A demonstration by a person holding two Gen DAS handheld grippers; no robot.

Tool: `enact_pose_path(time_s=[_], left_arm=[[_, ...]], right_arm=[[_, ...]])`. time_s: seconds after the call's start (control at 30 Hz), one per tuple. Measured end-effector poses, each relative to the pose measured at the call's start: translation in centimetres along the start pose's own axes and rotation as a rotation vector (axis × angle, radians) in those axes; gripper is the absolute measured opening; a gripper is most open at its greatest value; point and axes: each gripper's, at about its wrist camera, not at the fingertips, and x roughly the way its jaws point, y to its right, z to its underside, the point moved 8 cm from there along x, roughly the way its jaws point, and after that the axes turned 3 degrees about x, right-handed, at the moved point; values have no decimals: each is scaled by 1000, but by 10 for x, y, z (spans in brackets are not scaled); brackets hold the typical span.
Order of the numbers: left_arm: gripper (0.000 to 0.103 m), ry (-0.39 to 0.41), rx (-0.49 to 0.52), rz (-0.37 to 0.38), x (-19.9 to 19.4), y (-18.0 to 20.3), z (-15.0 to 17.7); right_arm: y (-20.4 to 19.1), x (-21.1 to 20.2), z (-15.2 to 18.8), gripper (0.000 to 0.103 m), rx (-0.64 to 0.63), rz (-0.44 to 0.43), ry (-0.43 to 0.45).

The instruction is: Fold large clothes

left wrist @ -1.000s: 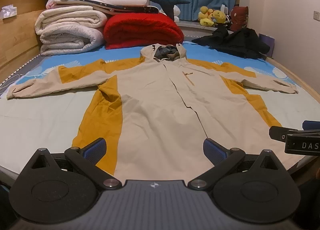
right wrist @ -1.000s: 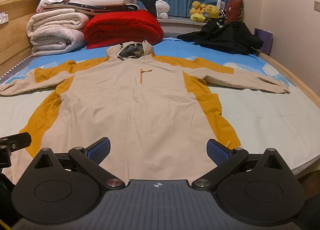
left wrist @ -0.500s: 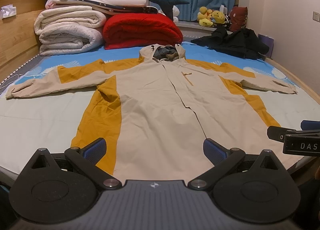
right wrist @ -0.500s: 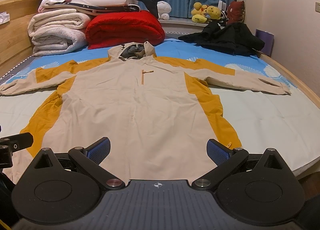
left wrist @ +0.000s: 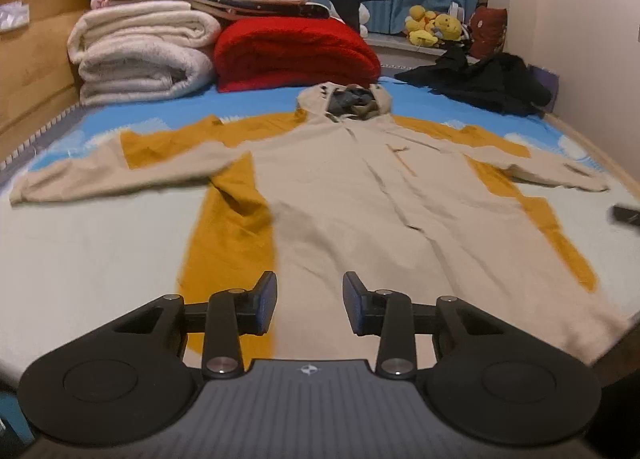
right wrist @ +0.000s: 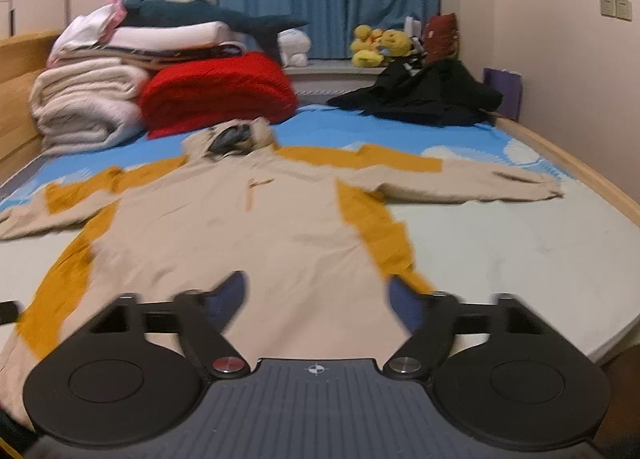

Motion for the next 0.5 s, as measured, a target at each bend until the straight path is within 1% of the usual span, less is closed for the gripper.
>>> enact_pose_path(time_s=[0.03,0.1,0.13,0.17,0.2,0.27,0.3,0.37,0.4,0.43,0.47,0.5], left_arm=[[40,10,25,-12,9,-11,-6],[41,-5,54,-38,28,-36,-9],[41,-32,55,-53,38,-49,-6],[41,-66,49,-79,47,-63,0],[41,-93,18,-101,57,-77,7],[41,-184,-65,-136,71,-101,24],[41,-215,-111,-135,77,-109,32],[41,-280,-182,-138,88,-122,49],[41,-313,-189,-152,88,-129,54],[41,-314,-203,-157,91,-136,56],[41,-364,-230,-148,96,-136,70],[41,-391,-247,-151,99,-140,78]], right_arm=[[10,6,-6,64,-8,13,14],[31,22,-17,64,-42,53,38],[42,30,-18,65,-53,71,25],[53,42,-16,66,-58,83,-11],[63,55,-10,66,-62,90,-64],[85,75,2,66,-43,143,-138],[96,83,8,66,-21,166,-172],[112,97,23,66,32,184,-235],[118,104,30,66,51,190,-266],[123,110,37,66,63,194,-298],[123,115,44,66,74,196,-326],[124,119,52,66,91,197,-357]])
